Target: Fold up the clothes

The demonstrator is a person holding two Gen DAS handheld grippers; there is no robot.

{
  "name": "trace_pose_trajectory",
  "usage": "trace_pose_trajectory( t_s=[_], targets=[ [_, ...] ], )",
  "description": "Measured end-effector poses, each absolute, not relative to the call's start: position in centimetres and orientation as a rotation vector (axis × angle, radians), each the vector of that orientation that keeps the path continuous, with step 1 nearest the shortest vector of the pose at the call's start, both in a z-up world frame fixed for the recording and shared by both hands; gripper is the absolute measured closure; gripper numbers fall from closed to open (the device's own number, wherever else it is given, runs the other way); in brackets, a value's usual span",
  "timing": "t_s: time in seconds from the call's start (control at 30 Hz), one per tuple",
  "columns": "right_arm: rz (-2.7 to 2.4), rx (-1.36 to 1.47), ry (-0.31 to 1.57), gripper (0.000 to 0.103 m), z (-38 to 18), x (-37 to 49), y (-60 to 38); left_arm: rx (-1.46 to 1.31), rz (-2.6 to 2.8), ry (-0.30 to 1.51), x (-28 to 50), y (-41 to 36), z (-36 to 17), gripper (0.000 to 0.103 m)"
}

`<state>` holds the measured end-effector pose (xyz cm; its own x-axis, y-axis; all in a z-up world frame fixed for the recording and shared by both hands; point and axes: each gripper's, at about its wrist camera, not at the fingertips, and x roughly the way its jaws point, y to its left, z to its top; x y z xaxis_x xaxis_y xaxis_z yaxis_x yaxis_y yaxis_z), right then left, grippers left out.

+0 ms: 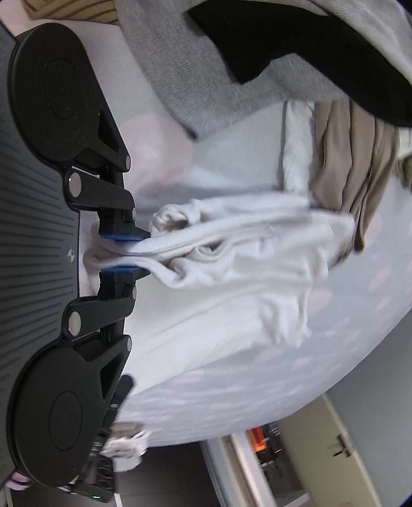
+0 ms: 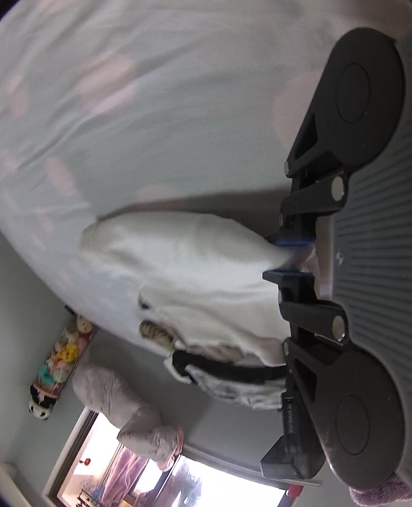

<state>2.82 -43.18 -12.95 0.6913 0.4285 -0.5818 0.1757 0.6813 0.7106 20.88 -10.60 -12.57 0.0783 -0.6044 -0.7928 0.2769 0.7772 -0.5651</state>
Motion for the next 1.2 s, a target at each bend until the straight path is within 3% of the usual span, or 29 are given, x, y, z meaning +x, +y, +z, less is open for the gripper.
trace_pose_trajectory(
  t_s=[0.2,0.53,0.63,0.83,1.0,1.07,1.2],
  targets=[
    [0.172,0.770,0.887,0.086,-10.3,-0.1,-43.9,-0.148,-0.730,1.451,18.4,-12.6,-11.8,0.091],
    [0.146,0.703,0.998,0.086,-13.2,-3.8,-43.0,0.078,-0.730,1.591,15.9,-15.6,-13.3,0.090],
    [0.134,0.673,1.029,0.080,-14.3,-3.8,-42.6,0.068,-0.695,1.631,16.5,-15.8,-14.0,0.088],
    [0.132,0.579,0.996,0.066,-12.8,-3.1,-42.6,0.012,-0.693,1.575,17.8,-14.2,-11.8,0.075],
    [0.119,0.483,0.950,0.065,-11.1,-1.7,-42.5,-0.045,-0.701,1.490,19.6,-13.4,-9.3,0.071],
    [0.113,0.445,0.932,0.065,-10.5,-1.1,-42.4,-0.045,-0.699,1.443,20.5,-13.2,-8.5,0.063],
    [0.115,0.377,0.895,0.065,-9.3,0.4,-42.0,-0.093,-0.649,1.348,22.7,-13.3,-8.2,0.062]
  ],
)
